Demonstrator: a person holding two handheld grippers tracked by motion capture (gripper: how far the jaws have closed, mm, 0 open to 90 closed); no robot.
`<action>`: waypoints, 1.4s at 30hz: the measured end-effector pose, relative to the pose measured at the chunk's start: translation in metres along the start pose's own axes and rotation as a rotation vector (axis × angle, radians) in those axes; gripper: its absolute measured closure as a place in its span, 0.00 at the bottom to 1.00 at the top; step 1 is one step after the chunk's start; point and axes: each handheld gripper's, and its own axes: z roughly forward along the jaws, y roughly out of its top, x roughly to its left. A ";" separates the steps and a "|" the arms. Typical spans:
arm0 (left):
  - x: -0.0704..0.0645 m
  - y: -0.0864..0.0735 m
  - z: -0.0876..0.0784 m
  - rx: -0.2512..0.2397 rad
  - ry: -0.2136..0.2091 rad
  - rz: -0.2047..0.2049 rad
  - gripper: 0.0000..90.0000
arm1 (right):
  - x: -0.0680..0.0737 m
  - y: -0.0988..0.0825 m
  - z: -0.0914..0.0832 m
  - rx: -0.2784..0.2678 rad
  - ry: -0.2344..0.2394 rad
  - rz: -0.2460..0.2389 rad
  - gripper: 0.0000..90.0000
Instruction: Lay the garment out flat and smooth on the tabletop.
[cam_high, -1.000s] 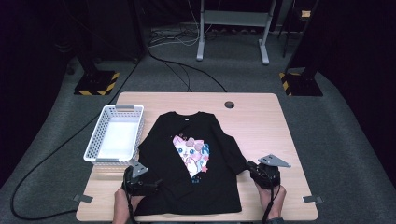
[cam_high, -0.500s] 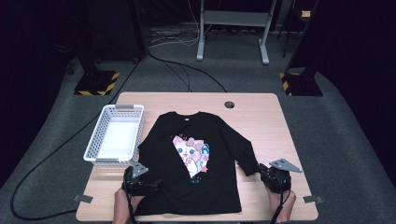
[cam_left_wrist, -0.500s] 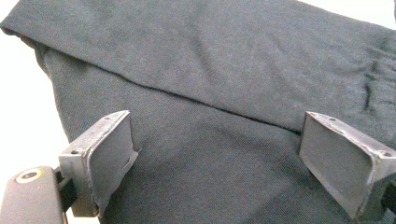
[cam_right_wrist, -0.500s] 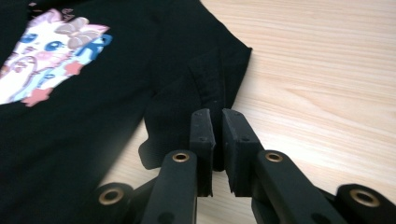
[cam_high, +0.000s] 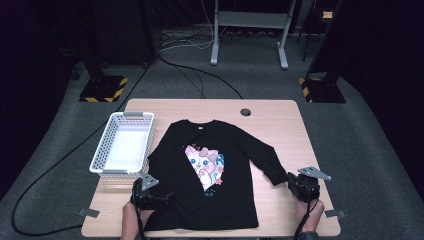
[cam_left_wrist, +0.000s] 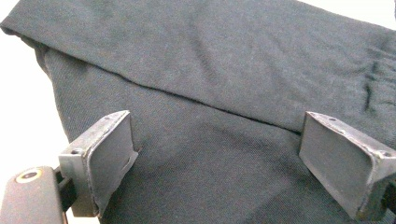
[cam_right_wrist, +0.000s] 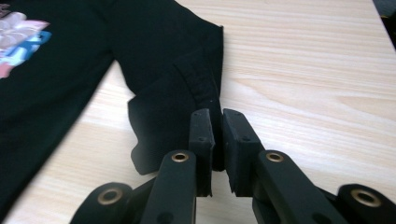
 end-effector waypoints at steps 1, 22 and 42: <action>0.000 0.000 0.000 0.000 0.000 0.000 0.12 | -0.002 0.000 0.001 0.004 -0.006 0.002 0.91; 0.000 0.000 0.000 0.001 0.000 0.001 0.12 | 0.033 0.006 0.029 0.145 0.002 -0.125 0.52; 0.000 0.000 0.000 0.000 0.000 0.000 0.12 | 0.023 0.008 0.019 0.067 -0.026 -0.080 0.97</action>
